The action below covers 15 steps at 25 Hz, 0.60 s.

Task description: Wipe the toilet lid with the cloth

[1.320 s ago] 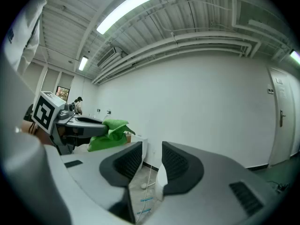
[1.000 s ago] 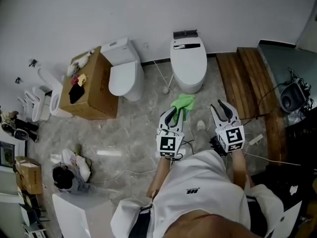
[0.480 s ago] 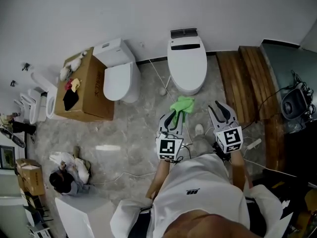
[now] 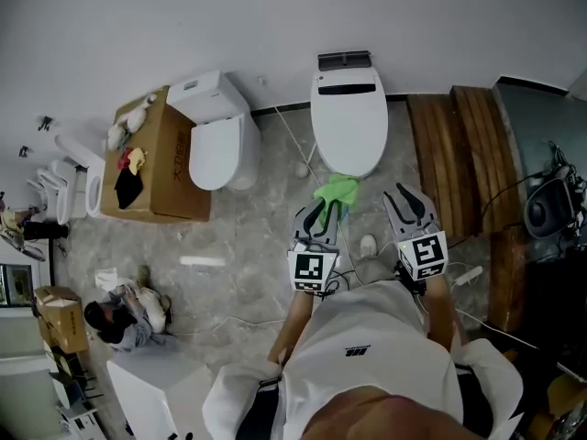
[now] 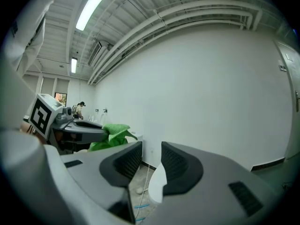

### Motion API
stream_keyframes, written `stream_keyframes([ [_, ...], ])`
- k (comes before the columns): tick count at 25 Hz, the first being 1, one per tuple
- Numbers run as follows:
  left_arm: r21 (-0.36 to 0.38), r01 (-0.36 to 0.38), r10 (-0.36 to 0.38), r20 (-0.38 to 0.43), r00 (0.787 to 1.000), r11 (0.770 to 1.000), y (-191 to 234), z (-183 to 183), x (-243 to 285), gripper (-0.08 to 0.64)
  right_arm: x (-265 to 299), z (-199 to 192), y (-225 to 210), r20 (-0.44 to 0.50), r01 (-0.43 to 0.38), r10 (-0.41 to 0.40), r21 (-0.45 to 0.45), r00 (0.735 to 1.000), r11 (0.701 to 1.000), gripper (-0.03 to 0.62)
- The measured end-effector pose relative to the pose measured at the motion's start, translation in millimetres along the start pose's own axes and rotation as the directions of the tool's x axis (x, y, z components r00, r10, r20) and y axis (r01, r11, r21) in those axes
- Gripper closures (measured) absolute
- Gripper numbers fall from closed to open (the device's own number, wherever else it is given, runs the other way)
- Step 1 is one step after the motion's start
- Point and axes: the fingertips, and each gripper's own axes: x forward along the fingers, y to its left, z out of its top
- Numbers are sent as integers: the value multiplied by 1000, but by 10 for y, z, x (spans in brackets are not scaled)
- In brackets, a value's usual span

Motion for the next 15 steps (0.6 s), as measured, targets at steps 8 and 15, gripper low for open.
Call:
stream_keyframes([
  [8,11,-36,36,-14,999,999,138,138,595,495,408,109,-479,1,-44,44,-7,999,999,457],
  [15,12,-66,66,-26,997,998,225,243,957,495,737,178,-771,1,-94,94,-17,996,995,457],
])
